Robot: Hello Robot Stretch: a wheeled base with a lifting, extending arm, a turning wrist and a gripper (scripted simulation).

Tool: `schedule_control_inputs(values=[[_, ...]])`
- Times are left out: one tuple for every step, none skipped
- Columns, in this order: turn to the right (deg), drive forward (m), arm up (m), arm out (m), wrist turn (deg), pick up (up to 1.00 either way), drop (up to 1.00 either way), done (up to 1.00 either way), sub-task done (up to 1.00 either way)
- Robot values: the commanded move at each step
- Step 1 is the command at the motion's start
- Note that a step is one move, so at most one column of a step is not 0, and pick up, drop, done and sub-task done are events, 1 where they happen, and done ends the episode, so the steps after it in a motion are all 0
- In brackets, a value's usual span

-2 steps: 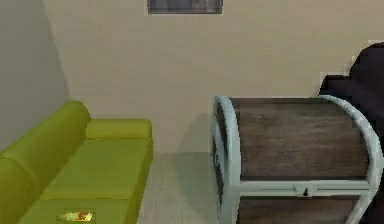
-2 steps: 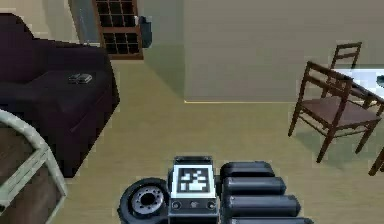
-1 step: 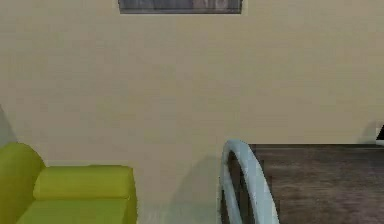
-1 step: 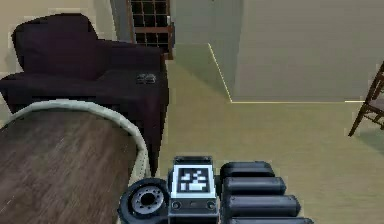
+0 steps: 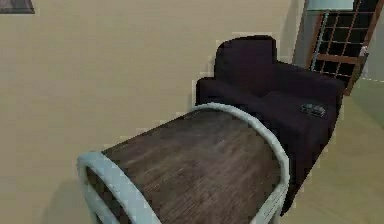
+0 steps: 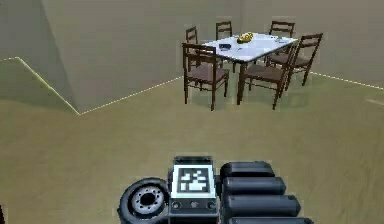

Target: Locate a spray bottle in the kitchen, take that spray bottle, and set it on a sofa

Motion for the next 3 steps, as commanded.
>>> schedule_control_inputs(values=[[45.0, 0.00, 0.00, 0.00, 0.0, 0.00, 0.00, 0.00, 0.00], [33.0, 0.00, 0.00, 0.00, 0.0, 0.00, 0.00, 0.00, 0.00], [-45.0, 0.00, 0.00, 0.00, 0.0, 0.00, 0.00, 0.00, 0.00]])
